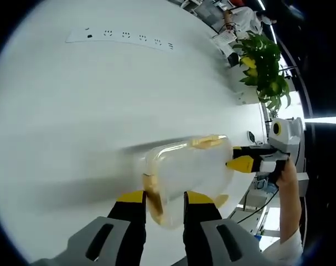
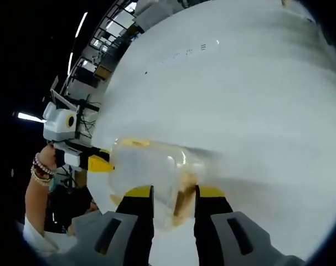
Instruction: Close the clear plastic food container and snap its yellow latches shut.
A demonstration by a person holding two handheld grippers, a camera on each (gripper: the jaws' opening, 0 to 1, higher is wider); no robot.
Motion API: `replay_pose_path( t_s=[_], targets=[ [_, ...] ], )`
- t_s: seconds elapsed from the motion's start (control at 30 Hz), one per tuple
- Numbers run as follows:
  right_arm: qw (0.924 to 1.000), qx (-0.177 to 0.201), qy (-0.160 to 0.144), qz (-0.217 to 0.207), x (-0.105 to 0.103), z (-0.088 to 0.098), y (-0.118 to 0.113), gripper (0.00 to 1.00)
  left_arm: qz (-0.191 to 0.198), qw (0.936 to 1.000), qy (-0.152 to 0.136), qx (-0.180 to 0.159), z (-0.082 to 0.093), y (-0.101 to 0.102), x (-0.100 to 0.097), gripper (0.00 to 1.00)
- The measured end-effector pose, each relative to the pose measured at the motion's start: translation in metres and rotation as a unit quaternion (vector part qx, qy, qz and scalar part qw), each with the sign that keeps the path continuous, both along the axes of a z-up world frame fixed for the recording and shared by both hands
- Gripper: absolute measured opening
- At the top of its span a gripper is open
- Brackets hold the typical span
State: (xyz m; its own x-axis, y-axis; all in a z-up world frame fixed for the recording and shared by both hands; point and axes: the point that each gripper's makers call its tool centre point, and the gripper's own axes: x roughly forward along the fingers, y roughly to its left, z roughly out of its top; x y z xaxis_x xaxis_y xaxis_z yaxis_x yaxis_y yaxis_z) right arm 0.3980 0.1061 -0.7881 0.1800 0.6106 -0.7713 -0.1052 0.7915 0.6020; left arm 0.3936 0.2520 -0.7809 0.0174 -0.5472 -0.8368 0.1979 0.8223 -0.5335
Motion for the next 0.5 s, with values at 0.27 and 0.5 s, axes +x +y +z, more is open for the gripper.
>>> replay_pose_path(
  t_s=[0.27,0.5],
  targets=[
    [0.9989,-0.037,0.017,0.021,-0.0039,0.0051,0.0003,0.21,-0.002,1.0,-0.008,0.006,-0.0031,-0.0004,0.0012,0.19],
    [0.9981,-0.049,0.021,0.029,0.0036,0.0043,-0.0007,0.23,-0.006,0.9998,-0.013,0.01,-0.0043,-0.0032,-0.0037,0.19]
  ],
)
